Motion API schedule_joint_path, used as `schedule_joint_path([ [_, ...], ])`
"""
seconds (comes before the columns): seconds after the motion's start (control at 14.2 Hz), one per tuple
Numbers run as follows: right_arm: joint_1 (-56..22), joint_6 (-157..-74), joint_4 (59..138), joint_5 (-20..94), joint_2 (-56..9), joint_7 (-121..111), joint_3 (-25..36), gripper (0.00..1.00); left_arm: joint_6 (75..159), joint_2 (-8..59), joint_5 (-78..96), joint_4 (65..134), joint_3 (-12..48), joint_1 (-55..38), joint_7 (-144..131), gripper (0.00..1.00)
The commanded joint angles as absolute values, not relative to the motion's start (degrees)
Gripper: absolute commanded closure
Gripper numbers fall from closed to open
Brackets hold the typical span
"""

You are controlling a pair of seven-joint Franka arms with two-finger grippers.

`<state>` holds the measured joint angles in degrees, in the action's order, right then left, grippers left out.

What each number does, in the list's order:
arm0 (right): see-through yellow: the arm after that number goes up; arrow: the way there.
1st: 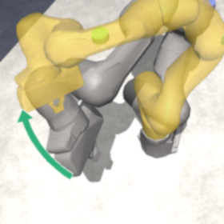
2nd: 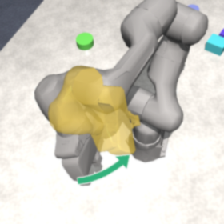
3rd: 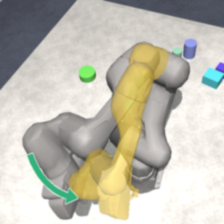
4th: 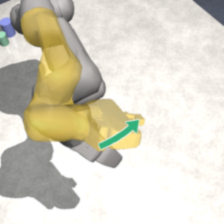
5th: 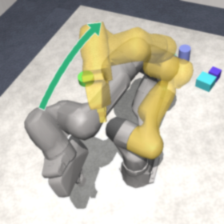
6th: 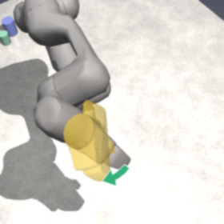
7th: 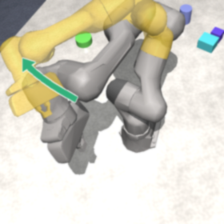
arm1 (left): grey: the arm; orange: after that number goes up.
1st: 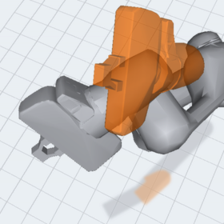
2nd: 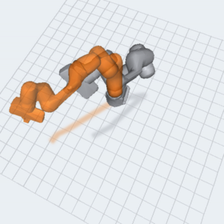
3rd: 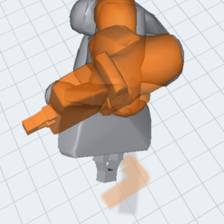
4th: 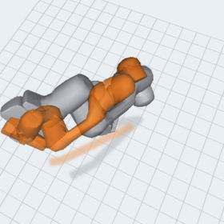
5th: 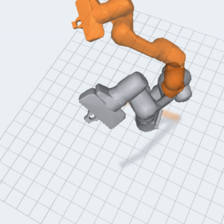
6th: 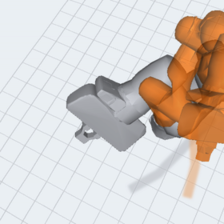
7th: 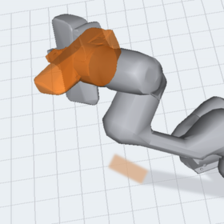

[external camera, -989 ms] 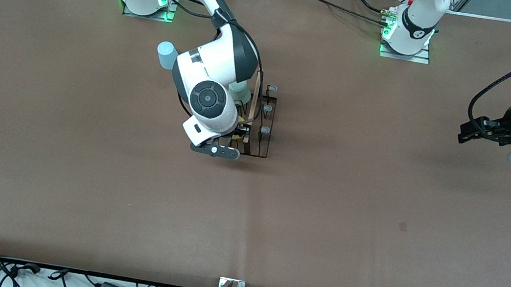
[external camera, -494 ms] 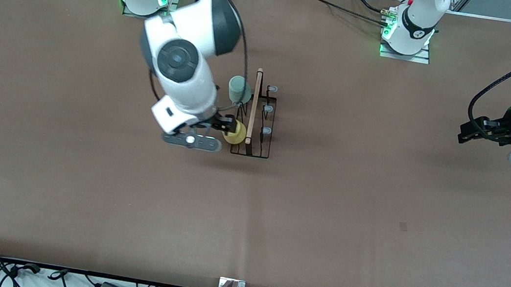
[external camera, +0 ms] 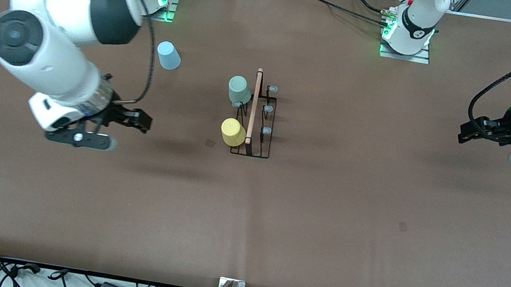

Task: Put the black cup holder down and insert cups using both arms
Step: 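Hang the yellow cup on a lower rack peg and release it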

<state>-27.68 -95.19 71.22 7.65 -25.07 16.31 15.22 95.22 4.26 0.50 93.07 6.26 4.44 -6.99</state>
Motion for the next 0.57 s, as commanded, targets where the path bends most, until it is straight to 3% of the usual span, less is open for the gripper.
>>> schedule_joint_path([
  [0.0, -24.28, -94.31, 72.33, 7.12, -21.72, 12.58, 16.96, 0.0, 94.57, 3.34, 2.02, 93.43, 6.59, 5.19, -5.71, 0.0],
  [0.28, -18.11, -92.12, 72.33, 7.12, -20.57, 8.62, 17.32, 0.0, 94.57, 3.34, 2.02, 93.43, 6.59, 5.19, -5.71, 0.0],
  [0.49, -10.4, -92.02, 72.77, 7.3, -18.73, 3.37, 13.47, 0.0, 94.57, 3.34, 2.02, 93.43, 6.59, 5.19, -5.71, 0.0],
])
